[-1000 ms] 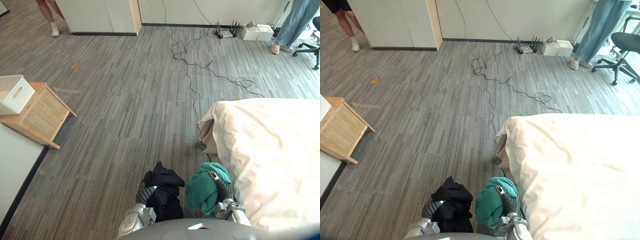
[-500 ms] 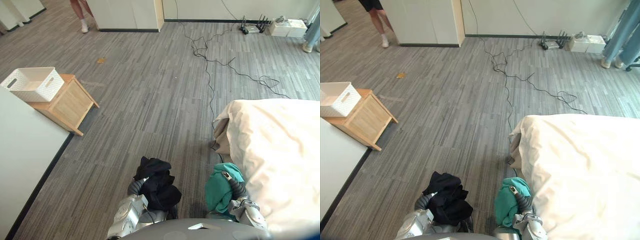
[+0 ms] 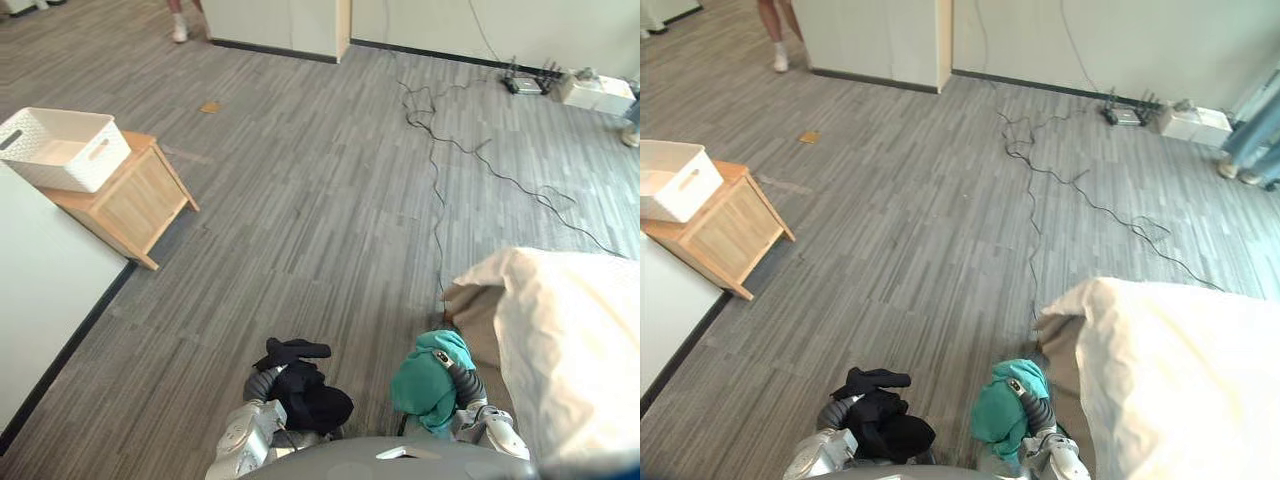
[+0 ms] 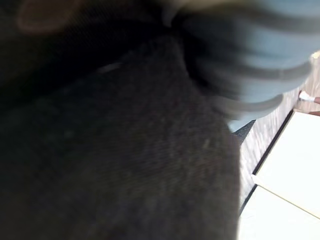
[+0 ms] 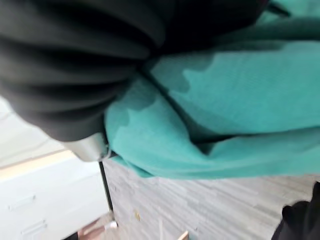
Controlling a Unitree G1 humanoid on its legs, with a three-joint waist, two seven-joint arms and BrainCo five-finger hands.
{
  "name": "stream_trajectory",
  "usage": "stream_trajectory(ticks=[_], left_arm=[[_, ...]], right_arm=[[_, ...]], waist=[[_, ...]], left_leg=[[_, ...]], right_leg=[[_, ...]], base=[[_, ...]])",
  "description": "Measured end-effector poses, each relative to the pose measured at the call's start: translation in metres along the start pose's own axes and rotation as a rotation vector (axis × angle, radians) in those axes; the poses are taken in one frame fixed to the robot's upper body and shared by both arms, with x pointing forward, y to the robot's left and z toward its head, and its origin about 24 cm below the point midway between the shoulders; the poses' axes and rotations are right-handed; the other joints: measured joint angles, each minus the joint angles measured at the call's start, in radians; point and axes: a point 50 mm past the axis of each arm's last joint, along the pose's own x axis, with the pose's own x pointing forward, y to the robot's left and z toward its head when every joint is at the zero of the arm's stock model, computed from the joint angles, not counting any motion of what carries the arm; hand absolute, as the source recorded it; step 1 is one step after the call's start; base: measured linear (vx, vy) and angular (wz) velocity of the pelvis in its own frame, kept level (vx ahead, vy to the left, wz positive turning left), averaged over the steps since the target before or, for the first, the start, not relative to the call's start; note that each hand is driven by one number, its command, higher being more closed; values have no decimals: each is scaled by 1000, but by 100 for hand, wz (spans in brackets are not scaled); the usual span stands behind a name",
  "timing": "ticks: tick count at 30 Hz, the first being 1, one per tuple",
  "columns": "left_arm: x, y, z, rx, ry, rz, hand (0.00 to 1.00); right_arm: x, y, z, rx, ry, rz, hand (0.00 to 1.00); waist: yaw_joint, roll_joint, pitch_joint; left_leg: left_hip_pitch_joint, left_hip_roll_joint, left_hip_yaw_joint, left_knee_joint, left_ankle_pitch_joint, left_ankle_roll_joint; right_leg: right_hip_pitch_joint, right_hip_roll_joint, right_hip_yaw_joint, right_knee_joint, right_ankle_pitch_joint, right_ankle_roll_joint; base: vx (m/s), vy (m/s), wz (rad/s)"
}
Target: Tidy the bed and pick cloth on bed and put in laundry
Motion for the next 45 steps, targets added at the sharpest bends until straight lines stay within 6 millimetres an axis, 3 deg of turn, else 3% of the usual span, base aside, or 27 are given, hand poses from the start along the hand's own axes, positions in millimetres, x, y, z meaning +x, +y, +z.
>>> stream_trajectory(ticks=[2, 4, 5, 7, 9, 10, 11, 12, 14, 15, 17, 18, 21, 23, 25, 27, 28, 30, 31, 32, 33, 35, 37, 40, 42, 44, 45], left_arm=[[2, -5, 0, 5, 15, -23, 100], [3, -2, 2, 18, 29, -39, 100], [2, 2, 2, 31, 40, -41, 100], [-4, 9, -6, 32, 77, -33, 100], [-11, 9, -19, 10, 119, -45, 100], [-12, 9, -21, 2, 125, -45, 100], [-13, 7, -26, -10, 143, -44, 100], [-12, 1, -28, -39, 139, -55, 100], [-12, -5, -30, -85, 132, -67, 100], [-8, -11, -25, -91, 101, -96, 100], [-7, -11, -18, -75, 59, -107, 100], [-7, -10, -11, -66, 13, -108, 100], [-9, -11, -4, -64, -34, -111, 100], [-10, -15, -2, -58, -48, -128, 100], [-12, -17, -2, -56, -50, -136, 100], [-12, -20, 0, -53, -60, -138, 100], [-13, -20, -4, -53, -44, -134, 100], [-11, -21, -4, -53, -39, -135, 100], [-11, -15, 1, -27, -51, -134, 100], [-9, -9, 5, 2, -56, -127, 100], [-3, -9, 10, 23, -62, -129, 100], [0, -16, 8, 27, -46, -134, 100], [-1, -26, 0, 15, -25, -155, 100], [4, -36, 5, 31, -23, -192, 100], [10, -40, 14, 45, -42, -206, 100], [12, -33, 20, 71, -44, -186, 100], [9, -26, 15, 75, -15, -163, 100]], right_arm=[[-2, 3, 4, 3, -27, 6, 100], [-1, 6, 7, 8, -42, 14, 100], [0, 7, 8, 11, -46, 15, 100], [-3, 7, 5, 20, -42, 9, 100], [-8, 2, 1, 20, -18, -10, 100], [-5, 2, 4, 16, -20, -6, 100], [2, 3, 10, 7, -26, 9, 100], [6, 3, 16, -8, -38, 26, 100], [7, 3, 18, -31, -29, 49, 100], [10, 7, 18, -46, -24, 87, 100], [12, 8, 20, -54, -26, 105, 100], [11, 5, 20, -62, -22, 108, 100], [11, 6, 20, -64, -21, 128, 100], [11, 8, 22, -70, -31, 144, 100], [10, 6, 23, -80, -29, 144, 100], [9, 3, 23, -92, -31, 137, 100], [6, 1, 21, -95, -28, 126, 100], [7, -1, 21, -90, -26, 106, 100], [7, -2, 18, -77, -17, 83, 100], [7, 1, 12, -57, -5, 77, 100], [6, 3, 9, -44, -1, 72, 100], [3, 3, 5, -34, 9, 64, 100], [-2, 3, 1, -27, 6, 57, 100], [-8, 7, -2, 2, -33, 43, 100], [-4, 9, 4, 5, -71, 52, 100], [2, 13, 10, 21, -99, 65, 100], [5, 13, 15, 18, -112, 66, 100]], waist=[[-16, 23, 12], [-13, 16, 17], [-9, -10, 25], [-15, -27, 17], [-18, 20, -19], [-10, 25, -18], [-4, 51, -12], [-11, 83, -3], [-10, 119, 8], [-6, 125, 24], [3, 103, 39], [20, 93, 46], [42, 79, 55], [44, 71, 59], [45, 70, 59], [47, 70, 59], [47, 64, 18], [43, 60, 10], [43, 30, 3], [39, -4, -17], [23, -39, -17], [8, -42, -12], [-18, -14, -11], [-44, 5, -13], [-40, 1, -8], [-19, -34, -6], [-16, -37, 0]], left_leg=[[41, 40, -68, -10, -16, -29], [79, 66, -102, -9, -38, -68], [128, 68, -115, -10, -67, -115], [194, 84, -123, 5, -132, -154], [220, 155, -153, 52, -210, -189], [209, 169, -152, 106, -212, -196], [133, 210, -142, 303, -185, -234], [33, 256, -149, 525, -86, -247], [-84, 321, -158, 772, 161, -235], [-181, 334, -173, 967, 133, -222], [-259, 284, -174, 1028, 81, -218], [-325, 205, -164, 973, 42, -222], [-391, 122, -73, 669, 7, -214], [-392, 62, 53, 211, 83, -174], [-394, 54, 116, 23, 155, -174], [-398, 74, 215, -15, 183, -124], [-391, 65, 290, -19, 207, -30], [-363, 57, 286, -25, 269, 113], [-337, 30, 281, -20, 261, 129], [-298, -16, 241, -38, 218, 123], [-250, -60, 186, -42, 181, 114], [-160, -82, 101, -39, 130, 106], [-67, -62, -7, -40, 84, 91], [14, -17, -185, -40, 30, 60], [56, 24, -275, -38, -18, 16], [85, 25, -306, -20, -67, -22], [138, 43, -322, -12, -118, -51]], right_leg=[[-77, 54, 8, -289, -4, 19], [-106, 79, 28, -642, 126, 41], [-119, 70, 72, -811, 222, 62], [-130, 58, 118, -819, 264, 55], [-183, 99, 121, -641, 354, -15], [-196, 110, 114, -587, 325, -46], [-197, 132, 110, -533, 263, -66], [-168, 164, 100, -531, 215, -82], [-89, 228, 98, -585, 177, -109], [8, 269, 100, -641, 157, -128], [103, 283, 115, -700, 134, -148], [186, 295, 130, -775, 129, -155], [294, 302, 132, -875, 120, -136], [374, 311, 121, -923, 98, -134], [430, 327, 116, -956, 78, -116], [503, 343, 108, -973, 44, -65], [505, 333, 82, -891, -18, -26], [461, 312, 60, -712, -48, -2], [393, 252, 36, -506, -36, 11], [272, 159, 9, -220, 82, 25], [192, 68, -8, -2, 157, -18], [116, 15, -3, 109, 99, -55], [57, 32, 34, 67, 51, -41], [-73, 106, 148, -265, 16, 13], [-116, 120, 192, -736, 160, 58], [-172, 81, 215, -883, 232, 126], [-180, 76, 216, -853, 307, 111]], base=[[389, -162, 116], [412, -252, 95], [424, -320, 77], [509, -433, 89], [586, -519, 61], [521, -500, -4], [475, -509, -24], [446, -502, -26], [488, -436, -24], [509, -402, -31], [469, -348, -38], [443, -305, -38], [480, -268, -19], [509, -204, 12], [559, -154, 3], [637, -94, -9], [637, -57, -12], [603, -39, 0], [672, -45, 38], [806, -61, 91], [538, -51, 102], [685, -70, 125], [740, -119, 161], [626, -274, 180], [580, -411, 143], [615, -564, 92], [688, -661, 74]])
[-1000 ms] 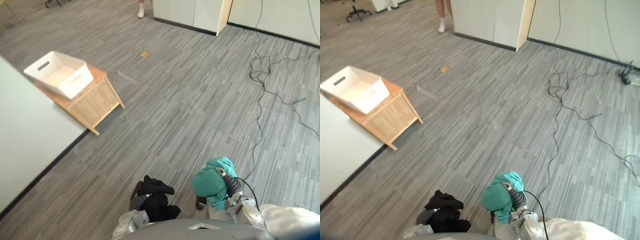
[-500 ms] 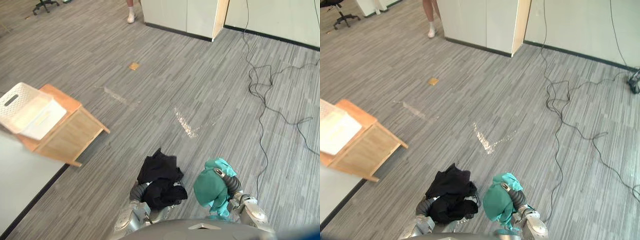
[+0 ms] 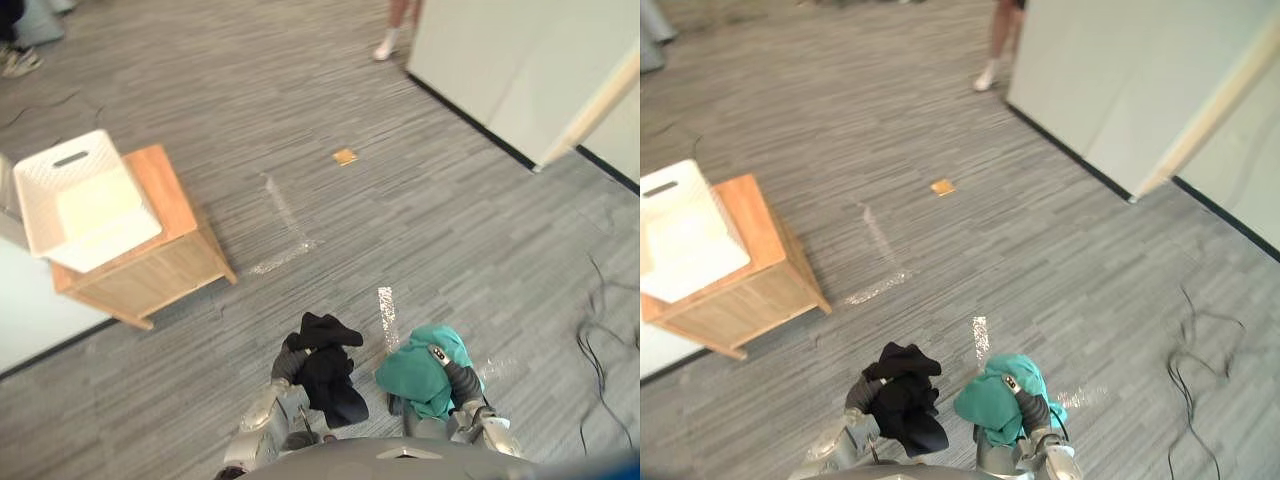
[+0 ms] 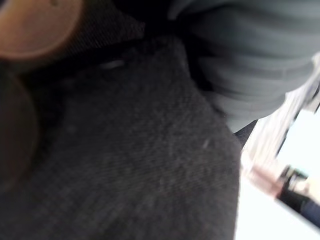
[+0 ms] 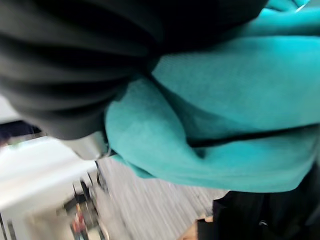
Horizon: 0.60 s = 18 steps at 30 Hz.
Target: Tidy the bed and pick cloth on bed and put in laundry
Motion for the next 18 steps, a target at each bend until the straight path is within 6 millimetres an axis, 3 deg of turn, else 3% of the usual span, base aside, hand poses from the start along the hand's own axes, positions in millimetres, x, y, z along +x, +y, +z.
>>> stream_trajectory(ticks=[1, 2, 3, 4, 5, 6, 7, 8, 9, 12, 14, 15, 16, 18], left_arm=[[-2, 1, -5, -4, 20, 8, 100], [-6, 1, -13, -20, 45, 18, 100], [-8, 0, -18, -33, 56, 20, 100], [-11, -4, -25, -55, 70, 17, 100], [-12, -5, -28, -80, 73, 21, 100], [-13, -5, -30, -97, 77, 29, 100], [-16, -4, -33, -126, 74, 45, 100], [-14, -3, -30, -140, 57, 56, 100], [-15, 0, -28, -150, 45, 67, 100], [-16, -1, -17, -189, -22, 64, 100], [-18, -2, -16, -205, -30, 63, 100], [-17, -4, -16, -209, -34, 58, 100], [-16, -7, -16, -218, -36, 53, 100], [-14, -18, -19, -244, -28, 33, 100]], right_arm=[[-1, -3, 0, 0, 1, -12, 100], [3, -4, 6, 0, -17, -20, 100], [7, -6, 11, -2, -30, -24, 100], [11, -10, 18, -6, -43, -37, 100], [15, -11, 22, -15, -45, -41, 100], [15, -11, 22, -16, -42, -40, 100], [16, -11, 22, -18, -35, -37, 100], [16, -12, 22, -18, -29, -36, 100], [17, -10, 21, -13, -25, -21, 100], [15, -12, 21, -39, -21, 6, 100], [15, -12, 21, -59, -15, 19, 100], [14, -13, 20, -69, -7, 19, 100], [12, -14, 20, -73, -3, 15, 100], [7, -18, 25, -78, -26, -10, 100]], waist=[[-2, 15, -1], [6, 43, -13], [11, 66, -19], [14, 106, -15], [16, 128, -6], [23, 130, -2], [33, 145, 4], [40, 150, 11], [53, 138, 16], [61, 127, 22], [76, 122, 24], [79, 116, 20], [76, 106, 13], [65, 102, 8]], left_leg=[[19, 21, -9, 20, -22, -8], [9, 54, 0, 118, -26, -14], [-20, 74, 9, 200, -15, -22], [-80, 116, 46, 378, 50, -81], [-149, 156, 79, 565, 186, -173], [-185, 179, 96, 660, 284, -204], [-270, 255, 144, 866, 314, -198], [-330, 300, 185, 986, 281, -159], [-390, 314, 224, 1039, 235, -136], [-492, 265, 321, 850, 169, -137], [-509, 218, 463, 571, 156, -137], [-494, 192, 588, 428, 160, -133], [-480, 161, 695, 314, 172, -118], [-433, 95, 888, 103, 219, -39]], right_leg=[[3, 15, 0, 39, 52, -10], [17, 40, -1, 91, 96, -63], [32, 59, -13, 102, 79, -99], [85, 85, -53, 100, 48, -140], [148, 105, -77, 98, 4, -164], [182, 113, -86, 90, -19, -171], [259, 145, -99, 64, -57, -180], [321, 160, -114, 38, -79, -185], [398, 159, -132, 0, -105, -178], [515, 154, -181, -87, -143, -173], [573, 153, -235, -139, -150, -169], [610, 154, -286, -161, -162, -155], [640, 152, -343, -181, -173, -137], [692, 165, -448, -173, -213, -72]], base=[[707, -639, 49], [486, -411, 22], [565, -503, 17], [531, -496, 24], [533, -480, 27], [535, -441, 40], [425, -339, 36], [575, -470, 40], [434, -371, 34], [411, -300, 40], [381, -143, 51], [338, -90, 93], [446, -123, 129], [474, -127, 153]])
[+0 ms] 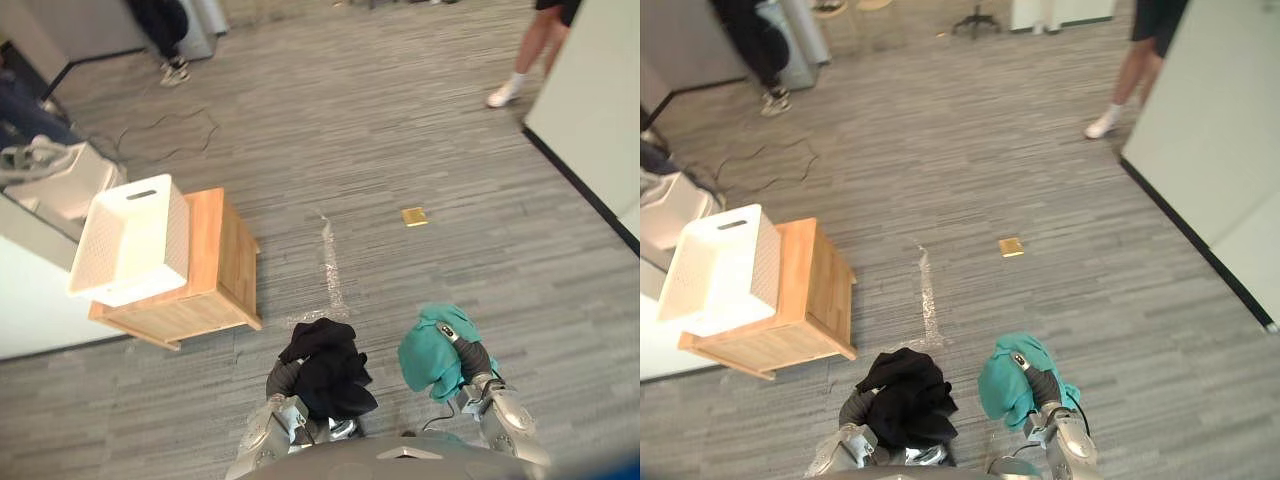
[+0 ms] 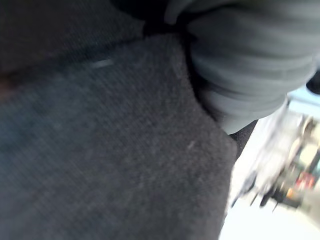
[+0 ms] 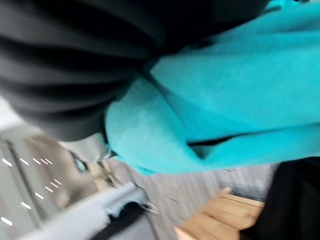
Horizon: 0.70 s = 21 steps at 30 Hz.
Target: Tidy the bed and pick cloth on bed and put in laundry
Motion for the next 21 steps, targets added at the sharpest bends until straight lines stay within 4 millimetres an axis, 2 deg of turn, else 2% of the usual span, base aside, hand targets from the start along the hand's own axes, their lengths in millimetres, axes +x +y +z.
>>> stream_trajectory(ticks=[1, 2, 3, 4, 6, 7, 8, 9, 10, 11, 12, 13, 14, 15, 16, 17, 18, 19, 20, 21], left_arm=[[0, -1, -2, 0, 3, -2, 100], [1, -1, -1, 4, 2, 0, 100], [2, 0, 2, -5, -9, 10, 100], [2, 2, 4, -11, -21, 17, 100], [3, 14, 13, 13, -41, 48, 100], [2, 15, 13, 21, -38, 52, 100], [1, 20, 11, 56, -25, 65, 100], [1, 22, 11, 72, -21, 72, 100], [0, 24, 12, 82, -22, 75, 100], [1, 27, 16, 107, -24, 72, 100], [2, 27, 18, 118, -25, 70, 100], [4, 27, 21, 139, -28, 65, 100], [6, 25, 25, 151, -34, 58, 100], [6, 26, 25, 161, -32, 60, 100], [5, 29, 25, 184, -26, 65, 100], [3, 33, 26, 197, -23, 73, 100], [2, 37, 26, 204, -21, 81, 100], [-5, 47, 24, 229, -5, 106, 100], [-9, 53, 22, 237, 6, 121, 100], [-14, 57, 14, 248, 36, 136, 100]], right_arm=[[-1, -1, 1, -2, -5, -6, 100], [0, -1, 2, -3, -8, -11, 100], [5, 2, 5, -7, -12, -1, 100], [8, 4, 8, -9, -16, 10, 100], [24, 17, 19, -5, -51, 50, 100], [25, 20, 19, -1, -55, 56, 100], [25, 21, 18, 6, -53, 55, 100], [22, 20, 15, 7, -46, 49, 100], [19, 20, 12, 9, -38, 40, 100], [18, 21, 9, 12, -34, 26, 100], [16, 21, 7, 16, -28, 16, 100], [12, 19, 2, 28, -17, -13, 100], [7, 18, -3, 40, -9, -40, 100], [5, 17, -5, 44, -4, -50, 100], [2, 16, -10, 60, 6, -71, 100], [2, 14, -13, 76, 11, -85, 100], [2, 15, -13, 83, 11, -86, 100], [2, 17, -13, 104, 2, -86, 100], [2, 16, -13, 109, 2, -88, 100], [2, 10, -10, 111, -9, -107, 100]], waist=[[0, 3, -3], [9, -6, -25], [22, -30, -37], [28, -35, -34], [25, -84, -34], [23, -86, -33], [14, -76, -29], [3, -69, -26], [-3, -64, -28], [-16, -61, -26], [-26, -61, -25], [-47, -60, -24], [-61, -56, -18], [-62, -54, -15], [-63, -53, -14], [-60, -68, -5], [-53, -74, -1], [-33, -116, 0], [-31, -130, -4], [-32, -110, -14]], left_leg=[[6, -11, 15, -38, 4, 49], [20, -50, -13, -69, 1, 198], [26, -70, -42, -72, -12, 225], [36, -73, -55, -70, -17, 228], [106, -123, -138, -57, -40, 225], [131, -131, -165, -57, -43, 222], [188, -137, -239, -68, -47, 215], [228, -137, -289, -83, -50, 208], [255, -136, -344, -99, -56, 197], [278, -135, -428, -115, -63, 185], [285, -133, -469, -120, -67, 179], [289, -124, -552, -117, -75, 164], [298, -107, -621, -114, -90, 142], [299, -97, -659, -111, -97, 129], [305, -78, -721, -93, -125, 105], [322, -68, -769, -74, -156, 83], [329, -67, -788, -61, -176, 72], [359, -70, -821, -32, -226, 31], [374, -69, -836, -20, -252, 16], [405, -27, -869, -7, -285, -13]], right_leg=[[11, 7, -18, 13, -15, 21], [9, -11, -25, 77, -53, 46], [-35, -55, -12, 219, -80, 77], [-64, -81, 0, 324, -85, 79], [-223, -244, 78, 887, -22, 42], [-243, -271, 91, 981, -18, 33], [-265, -312, 89, 1085, -26, -8], [-293, -324, 94, 1109, -40, -37], [-343, -321, 118, 1103, -54, -53], [-417, -295, 191, 1045, -70, -53], [-453, -272, 235, 990, -78, -46], [-511, -220, 327, 839, -87, -22], [-542, -170, 406, 661, -66, 6], [-550, -145, 454, 540, -41, 19], [-546, -111, 526, 325, 36, 33], [-549, -104, 565, 163, 113, 72], [-558, -108, 579, 121, 131, 92], [-580, -117, 598, 97, 134, 108], [-580, -117, 610, 104, 153, 100], [-573, -86, 601, 173, 239, 90]], base=[[486, -98, 155], [411, -76, 121], [459, -60, 103], [492, -36, 76], [559, -64, 86], [509, -117, 116], [392, -107, 119], [453, -150, 146], [403, -181, 168], [382, -201, 173], [346, -242, 209], [326, -279, 202], [322, -302, 194], [297, -345, 173], [379, -500, 149], [386, -532, 130], [449, -614, 103], [327, -458, 70], [447, -587, 86], [467, -544, 63]])
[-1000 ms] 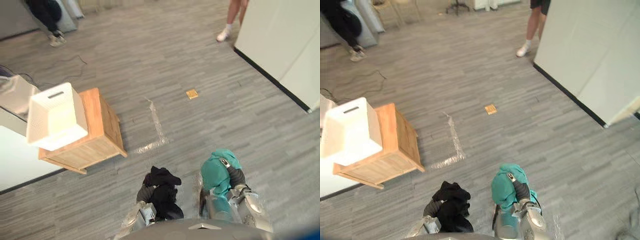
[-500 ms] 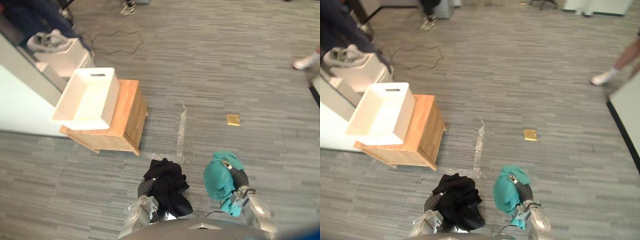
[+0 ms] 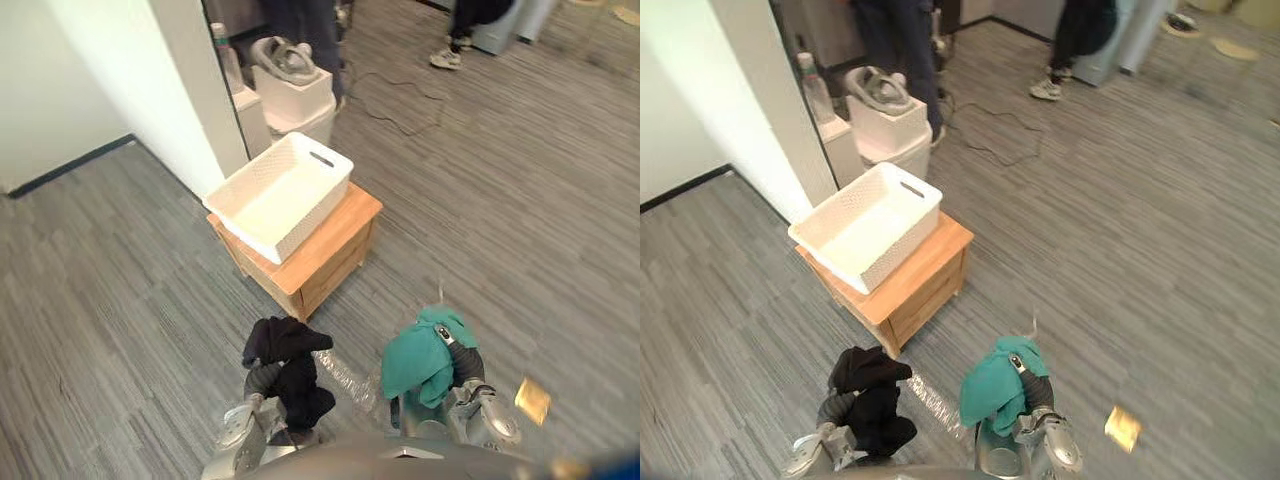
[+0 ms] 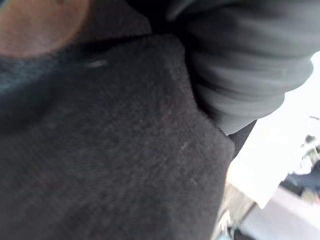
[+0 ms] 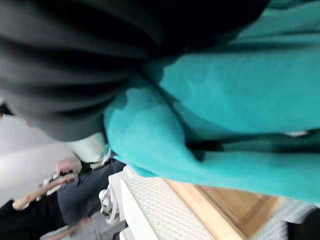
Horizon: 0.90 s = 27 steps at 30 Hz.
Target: Tidy the bed and pick cloth on bed and put in laundry
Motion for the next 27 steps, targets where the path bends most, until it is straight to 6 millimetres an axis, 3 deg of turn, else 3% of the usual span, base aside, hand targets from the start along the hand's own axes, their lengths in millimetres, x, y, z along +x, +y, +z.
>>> stream_trajectory(ticks=[1, 2, 3, 4, 5, 6, 7, 8, 9, 11, 12, 13, 14, 15, 17, 19, 21, 22, 23, 25, 26, 27], left_arm=[[-3, -2, -6, -3, 13, -9, 100], [-5, -7, -11, -28, 22, -23, 100], [-7, -11, -15, -51, 26, -34, 100], [-8, -13, -16, -63, 26, -42, 100], [-10, -16, -16, -84, 7, -63, 100], [-11, -20, -13, -91, -16, -89, 100], [-11, -21, -11, -93, -24, -100, 100], [-11, -23, -10, -95, -33, -118, 100], [-12, -24, -7, -99, -44, -136, 100], [-13, -26, -4, -106, -63, -153, 100], [-13, -26, -3, -113, -66, -159, 100], [-13, -26, -4, -116, -66, -162, 100], [-12, -27, -3, -117, -66, -163, 100], [-10, -29, 1, -121, -83, -170, 100], [-8, -31, 6, -122, -95, -184, 100], [-6, -33, 3, -133, -63, -188, 100], [-8, -33, -3, -132, -36, -190, 100], [-8, -32, -3, -110, -29, -200, 100], [-6, -29, -1, -85, -25, -204, 100], [-3, -24, 4, -57, -28, -205, 100], [-2, -19, 4, -49, -21, -198, 100], [-2, -17, 3, -54, -18, -190, 100]], right_arm=[[1, -2, 2, 8, -8, -9, 100], [4, -7, 11, 10, -35, -23, 100], [8, -8, 16, -3, -48, -16, 100], [8, -8, 17, -3, -51, -14, 100], [7, -8, 19, -8, -60, -7, 100], [4, -8, 16, -3, -52, -6, 100], [3, -8, 15, -4, -47, -5, 100], [3, -7, 14, -1, -46, -5, 100], [4, -6, 15, 0, -55, -3, 100], [7, -5, 19, -4, -82, 2, 100], [9, -6, 22, -7, -92, -3, 100], [9, -8, 23, -7, -98, -10, 100], [8, -13, 24, -3, -102, -38, 100], [9, -13, 27, 2, -115, -49, 100], [13, -10, 30, -9, -125, -53, 100], [18, -6, 33, -11, -139, -66, 100], [19, -1, 34, 1, -153, -84, 100], [16, -1, 31, 11, -164, -109, 100], [12, -1, 33, 24, -192, -141, 100], [5, -3, 50, 41, -300, -209, 100], [-1, -7, 66, 33, -390, -261, 100], [-5, -8, 73, 33, -433, -290, 100]], waist=[[0, 24, -3], [3, 57, -3], [6, 65, 4], [7, 68, 6], [1, 84, 17], [-1, 99, 26], [5, 105, 27], [20, 104, 28], [30, 99, 28], [35, 97, 28], [36, 99, 28], [29, 104, 25], [21, 99, 18], [16, 85, 8], [19, 58, 6], [18, 43, 16], [8, 45, 18], [-2, 51, 24], [-10, 39, 17], [-39, 31, 12], [-60, 29, 10], [-60, 20, 5]], left_leg=[[12, 25, -10, -1, -1, -7], [13, 53, -14, 36, 25, -23], [-25, 54, -8, 139, 71, -32], [-56, 56, 3, 220, 104, -48], [-131, 85, 36, 408, 183, -94], [-211, 152, 100, 591, 232, -103], [-244, 179, 145, 663, 228, -96], [-291, 201, 227, 708, 210, -67], [-335, 198, 297, 679, 194, -44], [-374, 178, 410, 523, 195, -40], [-368, 163, 512, 333, 248, -40], [-368, 151, 554, 241, 298, -37], [-341, 123, 623, 127, 309, 23], [-300, 69, 619, 9, 329, 55], [-276, 25, 598, -97, 337, 60], [-233, 5, 581, -143, 337, 59], [-155, 5, 537, -175, 321, 48], [-119, 12, 478, -175, 295, 42], [-109, 17, 422, -171, 271, 45], [-123, 29, 339, -161, 268, 23], [-132, 30, 286, -144, 263, 5], [-131, 24, 269, -139, 257, -6]], right_leg=[[0, 24, -5, 32, -5, -12], [3, 43, -33, 77, -29, -56], [23, 36, -53, 96, -54, -93], [45, 32, -69, 94, -68, -103], [121, 35, -109, 58, -92, -118], [212, 49, -153, 0, -103, -132], [252, 54, -169, -23, -110, -142], [313, 50, -193, -54, -126, -157], [357, 38, -215, -80, -140, -162], [394, 18, -245, -108, -153, -158], [409, 10, -268, -111, -156, -145], [416, 10, -282, -108, -162, -139], [439, 6, -313, -107, -176, -123], [441, -5, -337, -110, -176, -119], [422, -27, -358, -80, -200, -98], [393, -58, -358, 67, -239, -66], [322, -88, -359, 364, -216, -57], [270, -102, -340, 516, -260, -75], [232, -94, -300, 530, -315, -104], [163, -53, -187, 447, -330, -115], [146, -22, -88, 341, -305, -97], [145, -22, -46, 268, -257, -88]], base=[[565, -617, 69], [449, -470, 50], [398, -450, 45], [358, -402, 61], [432, -420, 91], [375, -308, 98], [368, -264, 87], [308, -238, 61], [282, -209, 51], [270, -121, 28], [302, -74, 29], [344, -33, 61], [417, -41, 94], [419, -34, 88], [367, -19, 55], [364, -8, 49], [286, -52, 64], [295, -146, 108], [221, -159, 125], [202, -198, 153], [198, -206, 153], [208, -227, 94]])
